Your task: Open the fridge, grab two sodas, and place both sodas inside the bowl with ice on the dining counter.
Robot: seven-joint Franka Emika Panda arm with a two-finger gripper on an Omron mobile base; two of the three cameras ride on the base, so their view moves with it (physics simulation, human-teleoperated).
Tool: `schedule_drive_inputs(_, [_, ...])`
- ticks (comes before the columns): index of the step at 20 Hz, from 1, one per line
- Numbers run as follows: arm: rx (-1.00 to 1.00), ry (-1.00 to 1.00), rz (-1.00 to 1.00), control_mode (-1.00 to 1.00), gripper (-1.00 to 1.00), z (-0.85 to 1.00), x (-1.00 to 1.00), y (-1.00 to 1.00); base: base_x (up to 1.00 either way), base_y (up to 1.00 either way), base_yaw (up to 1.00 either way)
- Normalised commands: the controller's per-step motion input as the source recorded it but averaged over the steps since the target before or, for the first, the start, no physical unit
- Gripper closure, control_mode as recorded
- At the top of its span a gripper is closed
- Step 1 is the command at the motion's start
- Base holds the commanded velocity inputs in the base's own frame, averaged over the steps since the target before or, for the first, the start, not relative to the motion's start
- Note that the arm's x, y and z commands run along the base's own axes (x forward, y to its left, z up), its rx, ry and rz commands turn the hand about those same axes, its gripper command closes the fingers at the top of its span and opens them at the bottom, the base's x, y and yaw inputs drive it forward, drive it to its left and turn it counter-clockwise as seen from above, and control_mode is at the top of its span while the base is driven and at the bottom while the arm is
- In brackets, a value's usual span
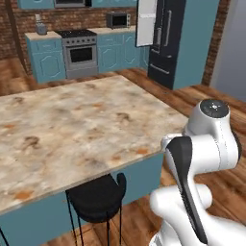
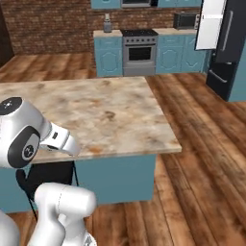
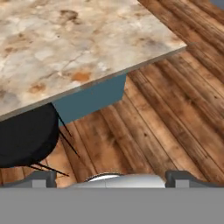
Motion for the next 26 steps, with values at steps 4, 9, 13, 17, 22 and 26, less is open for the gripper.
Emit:
schedule_drive_inputs(4, [0.0,0.0,0.0,1.0,-1.0,0.0,0.0,0.0,0.13,-1.0,-0.05])
schedule_drive_inputs(9, [0.0,0.0,0.0,1.0,-1.0,0.0,0.0,0.0,0.33,-1.0,-0.01])
schedule_drive_inputs(13, [0.0,0.0,0.0,1.0,-1.0,0.0,0.0,0.0,0.4,-1.0,0.0])
schedule_drive_inputs(17, [0.0,0.0,0.0,1.0,-1.0,0.0,0.0,0.0,0.53,-1.0,0.01])
schedule_drive_inputs(22, [0.0,0.0,0.0,1.0,-1.0,0.0,0.0,0.0,0.81,-1.0,0.05])
schedule_drive_inputs(26, [0.0,0.0,0.0,1.0,-1.0,0.0,0.0,0.0,0.99,-0.89,0.13])
